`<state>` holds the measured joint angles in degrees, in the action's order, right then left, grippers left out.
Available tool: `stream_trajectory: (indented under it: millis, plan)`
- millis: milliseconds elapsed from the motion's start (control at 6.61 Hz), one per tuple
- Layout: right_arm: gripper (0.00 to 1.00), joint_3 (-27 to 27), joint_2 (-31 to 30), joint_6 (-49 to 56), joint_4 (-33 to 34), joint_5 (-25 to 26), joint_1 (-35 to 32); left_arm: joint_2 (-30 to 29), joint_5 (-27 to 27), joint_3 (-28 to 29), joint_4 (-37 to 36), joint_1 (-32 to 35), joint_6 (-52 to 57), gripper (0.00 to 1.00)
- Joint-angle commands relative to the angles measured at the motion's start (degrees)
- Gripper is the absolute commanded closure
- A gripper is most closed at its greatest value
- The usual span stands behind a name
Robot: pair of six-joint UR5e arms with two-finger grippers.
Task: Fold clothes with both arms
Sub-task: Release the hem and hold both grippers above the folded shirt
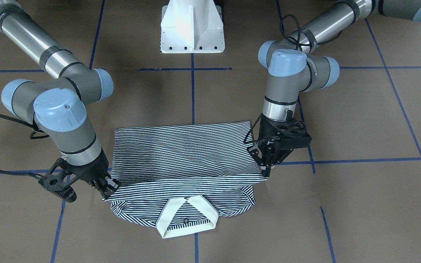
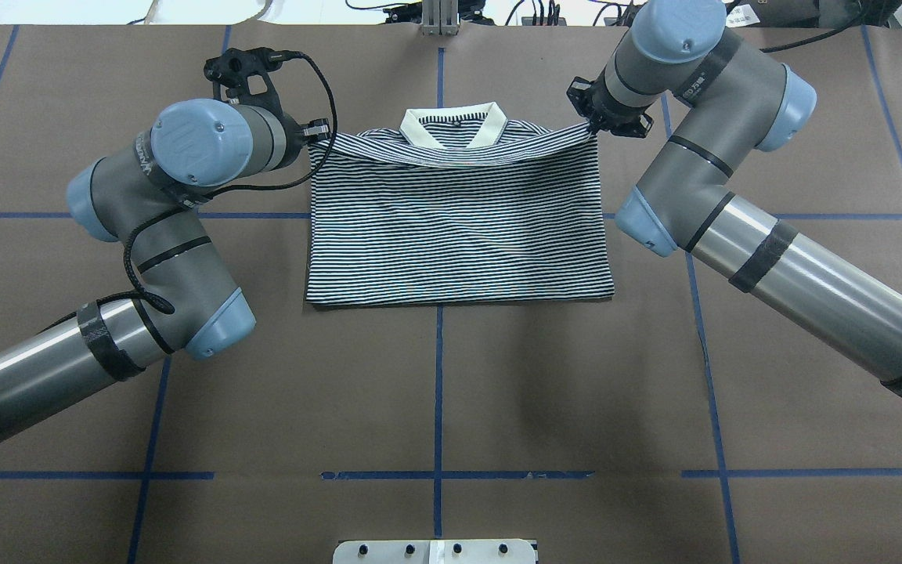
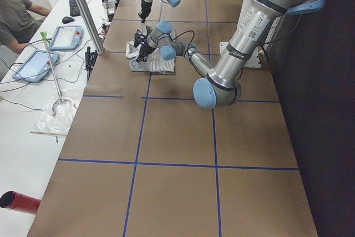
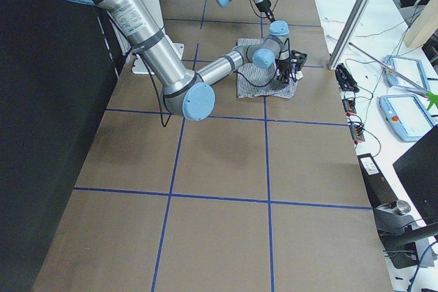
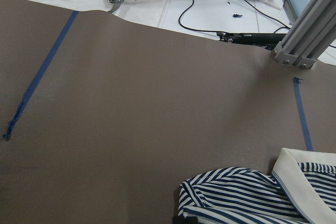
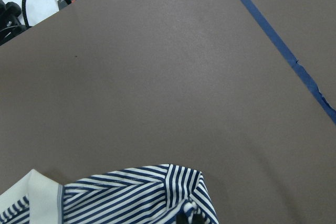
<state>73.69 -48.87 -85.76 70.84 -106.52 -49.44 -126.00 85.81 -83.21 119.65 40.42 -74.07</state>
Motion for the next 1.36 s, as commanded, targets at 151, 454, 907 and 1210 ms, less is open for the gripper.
stream_trajectory:
  millis: [151, 454, 907, 1210]
  plan:
    - [1.0, -4.2, 1.7, 0.2, -0.1, 3.4, 1.6, -1.7, 0.0, 5.6, 3.4, 0.0, 0.0, 1.0]
    - [1.0, -4.5, 1.7, 0.2, -0.1, 4.6, 2.5, -1.9, 0.0, 6.3, 3.8, 0.0, 0.0, 0.89]
    - [0.65, -5.1, 1.7, 0.2, -0.1, 5.5, 2.6, -2.0, 0.0, 7.4, 7.7, 0.2, -0.2, 0.75]
    - [0.51, -4.5, 1.5, 0.2, -0.1, 5.4, 2.4, -1.9, 0.6, 7.1, 12.0, 1.1, -0.1, 0.74]
